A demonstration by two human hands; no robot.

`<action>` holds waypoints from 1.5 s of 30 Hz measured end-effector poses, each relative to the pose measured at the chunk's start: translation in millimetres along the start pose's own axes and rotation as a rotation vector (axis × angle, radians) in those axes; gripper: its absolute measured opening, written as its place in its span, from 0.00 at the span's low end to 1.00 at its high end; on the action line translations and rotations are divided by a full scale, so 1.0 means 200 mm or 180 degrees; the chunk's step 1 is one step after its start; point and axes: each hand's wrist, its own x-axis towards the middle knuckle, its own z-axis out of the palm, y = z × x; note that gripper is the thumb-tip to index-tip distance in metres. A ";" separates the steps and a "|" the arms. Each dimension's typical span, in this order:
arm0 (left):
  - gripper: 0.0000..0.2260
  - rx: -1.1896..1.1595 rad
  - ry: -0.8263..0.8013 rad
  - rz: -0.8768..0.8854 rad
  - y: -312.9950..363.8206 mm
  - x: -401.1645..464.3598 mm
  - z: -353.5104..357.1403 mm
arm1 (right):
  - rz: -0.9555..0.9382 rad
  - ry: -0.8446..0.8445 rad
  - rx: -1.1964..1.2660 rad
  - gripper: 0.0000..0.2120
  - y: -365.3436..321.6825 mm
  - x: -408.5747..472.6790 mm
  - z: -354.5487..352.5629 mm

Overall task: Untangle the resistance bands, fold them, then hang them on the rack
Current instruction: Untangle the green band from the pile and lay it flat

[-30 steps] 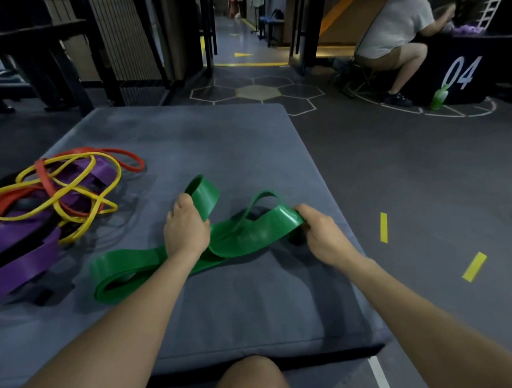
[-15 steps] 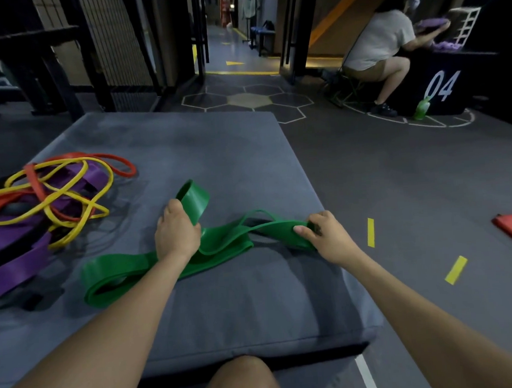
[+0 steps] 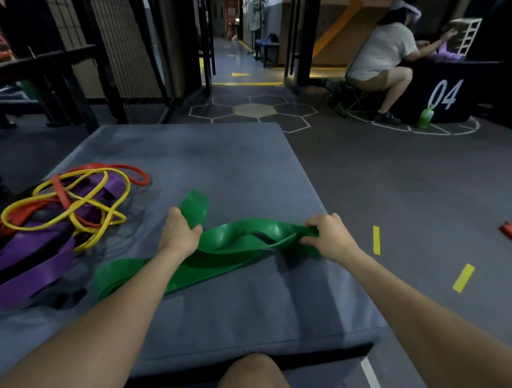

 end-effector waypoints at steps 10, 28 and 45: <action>0.20 -0.0332 0.0567 0.0247 0.02 0.05 -0.48 | 0.0082 0.0120 -0.1045 0.14 -0.12 -0.06 -0.01; 0.07 -0.0941 -0.0016 0.1589 0.56 -0.11 -1.09 | -0.1729 0.0560 0.0584 0.30 -1.26 0.07 -0.59; 0.12 -0.1778 -0.0256 0.1908 1.10 -0.18 -1.46 | -0.2103 0.1761 0.0191 0.11 -1.49 0.17 -1.30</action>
